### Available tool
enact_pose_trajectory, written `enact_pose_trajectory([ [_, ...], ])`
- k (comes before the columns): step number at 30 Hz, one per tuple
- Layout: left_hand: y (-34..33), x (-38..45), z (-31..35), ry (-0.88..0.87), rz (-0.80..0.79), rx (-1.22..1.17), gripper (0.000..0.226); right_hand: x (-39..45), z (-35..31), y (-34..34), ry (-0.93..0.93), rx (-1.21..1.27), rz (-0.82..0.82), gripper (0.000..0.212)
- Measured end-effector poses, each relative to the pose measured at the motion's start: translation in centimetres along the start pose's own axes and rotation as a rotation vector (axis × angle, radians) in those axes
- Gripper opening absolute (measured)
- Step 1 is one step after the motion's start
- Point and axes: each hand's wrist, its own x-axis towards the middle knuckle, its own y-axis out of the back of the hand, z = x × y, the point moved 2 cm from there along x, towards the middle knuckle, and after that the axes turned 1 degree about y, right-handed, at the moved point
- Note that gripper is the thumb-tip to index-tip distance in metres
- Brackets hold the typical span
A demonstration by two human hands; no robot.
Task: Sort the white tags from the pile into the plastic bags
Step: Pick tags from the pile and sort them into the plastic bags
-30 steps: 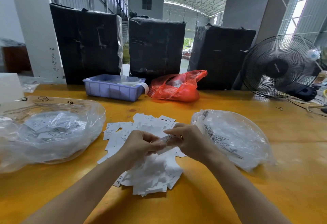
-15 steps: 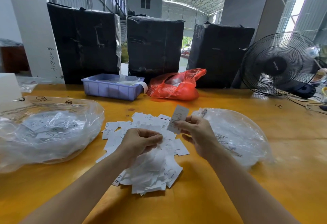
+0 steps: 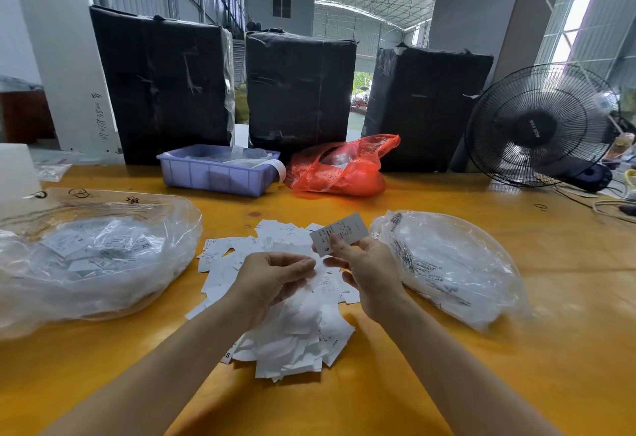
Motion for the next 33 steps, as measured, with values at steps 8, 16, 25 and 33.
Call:
enact_pose_trajectory([
  [8, 0.11, 0.11, -0.13, -0.013, 0.026, -0.001, 0.003, -0.23, 0.3, -0.39, 0.041, -0.032, -0.03, 0.007],
  [16, 0.4, 0.3, -0.17, -0.023, 0.081, -0.003, 0.002, -0.22, 0.62, -0.55, -0.081, 0.01, -0.059, 0.009],
  [25, 0.49, 0.75, -0.38, -0.026, 0.122, -0.065, 0.013, -0.3, 0.75, -0.4, -0.347, 0.115, -0.175, 0.009],
  [33, 0.62, 0.8, -0.42, -0.009, 0.109, -0.108, 0.015, -0.17, 0.74, -0.16, -0.345, 0.079, -0.207, 0.004],
])
